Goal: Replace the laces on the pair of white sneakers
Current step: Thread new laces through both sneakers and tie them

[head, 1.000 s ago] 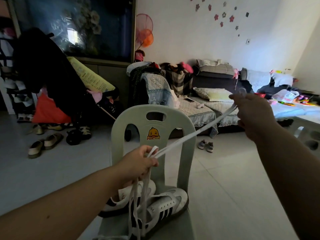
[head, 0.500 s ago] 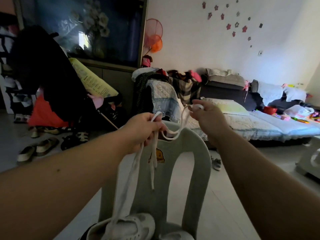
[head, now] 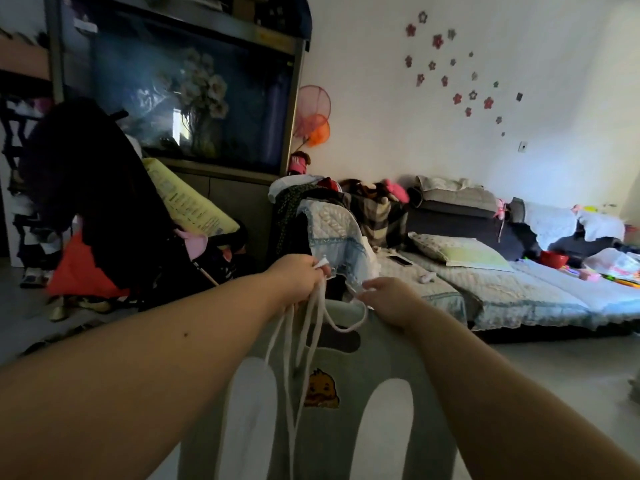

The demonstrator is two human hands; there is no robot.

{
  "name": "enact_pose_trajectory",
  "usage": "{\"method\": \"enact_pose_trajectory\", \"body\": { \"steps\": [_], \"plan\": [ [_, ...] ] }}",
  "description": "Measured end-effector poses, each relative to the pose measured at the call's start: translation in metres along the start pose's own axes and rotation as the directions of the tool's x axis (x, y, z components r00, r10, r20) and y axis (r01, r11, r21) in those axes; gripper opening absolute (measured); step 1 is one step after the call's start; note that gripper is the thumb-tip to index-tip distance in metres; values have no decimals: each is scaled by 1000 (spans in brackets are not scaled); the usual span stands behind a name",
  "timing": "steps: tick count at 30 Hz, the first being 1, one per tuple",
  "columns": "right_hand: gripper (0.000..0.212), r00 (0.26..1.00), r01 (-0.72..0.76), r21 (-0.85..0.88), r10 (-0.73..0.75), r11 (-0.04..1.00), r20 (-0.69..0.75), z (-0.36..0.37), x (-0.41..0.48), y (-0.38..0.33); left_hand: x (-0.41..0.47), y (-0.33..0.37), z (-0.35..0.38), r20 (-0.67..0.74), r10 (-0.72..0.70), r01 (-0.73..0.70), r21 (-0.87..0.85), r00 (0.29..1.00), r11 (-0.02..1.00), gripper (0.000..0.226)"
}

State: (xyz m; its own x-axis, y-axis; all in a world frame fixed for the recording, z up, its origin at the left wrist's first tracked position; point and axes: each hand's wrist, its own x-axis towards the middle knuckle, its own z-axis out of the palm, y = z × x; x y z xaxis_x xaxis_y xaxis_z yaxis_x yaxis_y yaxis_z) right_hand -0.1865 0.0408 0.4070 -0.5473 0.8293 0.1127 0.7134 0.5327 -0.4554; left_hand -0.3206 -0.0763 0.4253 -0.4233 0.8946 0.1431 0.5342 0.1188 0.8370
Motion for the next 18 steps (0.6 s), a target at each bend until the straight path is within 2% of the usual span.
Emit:
{"method": "enact_pose_trajectory", "body": {
  "steps": [1, 3, 5, 7, 10, 12, 14, 16, 18],
  "plan": [
    [41, 1000, -12, -14, 12, 1000, 25, 2, 2, 3, 2, 1, -2, 30, 12, -15, 91, 999, 996, 27],
    [40, 998, -61, 66, 60, 996, 27, 5, 3, 8, 5, 4, -4, 108, 3, -29, 238, 994, 971, 30],
    [41, 996, -93, 109, 93, 990, 4, 5, 3, 11, 7, 8, -3, 179, -19, -57, 409, 984, 911, 33],
    [39, 995, -100, 102, 102, 990, -15, 4, 3, 13, 7, 13, -3, 178, -9, -90, 540, 984, 837, 34],
    [37, 997, -65, 100, 69, 993, -36, 1, -2, 10, 11, 15, -3, 158, 9, -105, 616, 987, 781, 33],
    [36, 998, -41, 110, 47, 993, -53, 0, -7, 8, 14, 16, -4, 153, -16, -88, 644, 988, 760, 31],
    [36, 996, -13, 126, 24, 992, -91, -2, -11, 5, 14, 15, -7, 130, -37, -52, 619, 991, 784, 31],
    [36, 993, 20, 144, -3, 989, -115, -6, -18, 3, 12, 12, -11, 92, -32, -18, 494, 995, 869, 32],
    [41, 995, 78, 165, -67, 983, -70, -10, -28, 0, 7, 9, -14, 26, -12, 4, 297, 1000, 955, 30]
  ]
}}
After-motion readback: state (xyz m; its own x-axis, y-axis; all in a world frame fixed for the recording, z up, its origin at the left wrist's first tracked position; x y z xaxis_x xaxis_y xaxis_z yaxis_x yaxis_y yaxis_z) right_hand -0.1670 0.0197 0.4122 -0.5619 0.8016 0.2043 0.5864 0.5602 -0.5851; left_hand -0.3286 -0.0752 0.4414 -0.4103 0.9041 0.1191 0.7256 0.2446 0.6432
